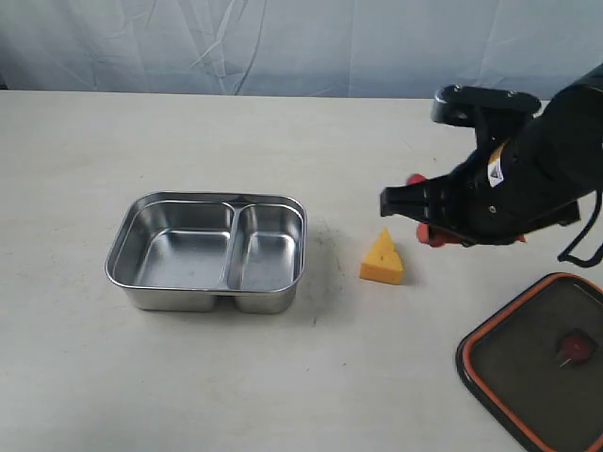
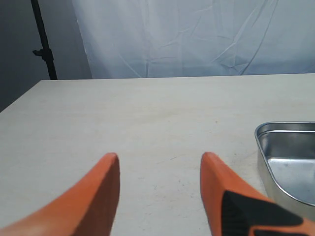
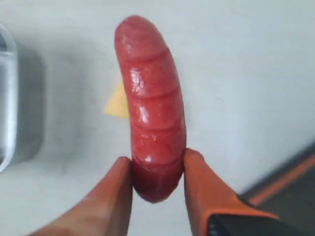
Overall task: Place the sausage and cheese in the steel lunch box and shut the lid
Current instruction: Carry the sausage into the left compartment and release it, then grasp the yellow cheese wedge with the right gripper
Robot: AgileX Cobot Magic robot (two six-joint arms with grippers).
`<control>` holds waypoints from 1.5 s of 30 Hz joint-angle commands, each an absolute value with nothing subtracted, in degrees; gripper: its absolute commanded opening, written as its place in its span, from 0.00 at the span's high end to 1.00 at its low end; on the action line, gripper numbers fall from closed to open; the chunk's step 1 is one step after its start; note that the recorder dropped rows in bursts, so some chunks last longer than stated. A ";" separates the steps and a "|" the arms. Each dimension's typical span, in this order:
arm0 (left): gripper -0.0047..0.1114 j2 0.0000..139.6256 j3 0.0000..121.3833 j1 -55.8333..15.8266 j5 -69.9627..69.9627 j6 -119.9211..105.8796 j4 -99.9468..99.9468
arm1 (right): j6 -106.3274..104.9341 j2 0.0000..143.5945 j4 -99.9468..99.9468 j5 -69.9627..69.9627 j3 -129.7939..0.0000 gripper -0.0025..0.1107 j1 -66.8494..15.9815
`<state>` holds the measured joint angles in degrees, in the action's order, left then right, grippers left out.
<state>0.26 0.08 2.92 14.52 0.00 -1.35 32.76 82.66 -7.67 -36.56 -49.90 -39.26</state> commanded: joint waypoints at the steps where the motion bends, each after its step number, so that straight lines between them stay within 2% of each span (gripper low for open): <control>1: 0.54 0.00 0.00 2.60 13.70 0.00 -1.38 | 13.41 83.99 4.46 -26.71 -54.47 0.98 -45.94; 4: 0.54 0.00 0.00 2.60 13.70 0.00 -1.38 | 2.45 93.44 12.53 -31.55 -64.88 0.98 -48.15; 7: 0.54 0.00 0.00 2.60 13.70 0.00 -1.38 | 0.00 102.02 15.01 -35.65 -75.05 0.98 -48.22; 10: 0.54 0.00 0.00 2.60 13.70 0.00 -1.38 | -6.99 108.69 17.71 -36.66 -81.20 0.98 -51.23; 15: 0.54 0.00 0.00 2.60 13.70 0.00 -1.38 | -9.93 117.23 18.13 -38.12 -87.87 0.98 -54.77; 20: 0.54 0.00 0.00 2.60 13.70 0.00 -1.38 | -10.74 121.94 15.73 -39.27 -89.50 0.98 -54.90; 23: 0.54 0.00 0.00 2.60 13.70 0.00 -1.38 | -10.74 122.43 14.06 -39.44 -89.50 0.87 -55.00; 24: 0.54 0.00 0.00 2.60 13.70 0.00 -1.38 | -10.74 122.43 14.06 -39.44 -89.50 0.80 -55.00; 25: 0.54 0.00 0.00 2.60 13.70 0.00 -1.38 | -10.62 122.43 14.06 -39.32 -89.50 0.66 -55.00; 27: 0.54 0.00 0.00 2.60 13.70 0.00 -1.38 | -10.62 122.30 14.06 -40.18 -89.50 0.48 -55.00; 28: 0.54 0.00 0.00 2.60 13.70 0.00 -1.38 | -10.40 122.32 14.26 -41.01 -89.50 0.46 -55.00; 30: 0.54 0.00 0.00 2.60 13.70 0.00 -1.38 | -10.32 121.44 15.75 -44.78 -89.50 0.46 -54.78; 34: 0.54 0.00 0.00 2.60 13.70 0.00 -1.38 | -7.42 117.06 12.17 -54.38 -89.50 0.58 -54.66; 38: 0.54 0.00 0.00 2.60 13.70 0.00 -1.38 | 0.00 112.41 0.60 -62.74 -89.50 0.67 -54.66; 45: 0.54 0.00 0.00 2.60 13.70 0.00 -1.38 | 11.18 104.87 -14.05 -67.81 -89.28 0.67 -54.66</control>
<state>0.26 0.08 2.92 14.52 0.00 -1.35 6.79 107.69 -9.26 -66.39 -89.42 -54.99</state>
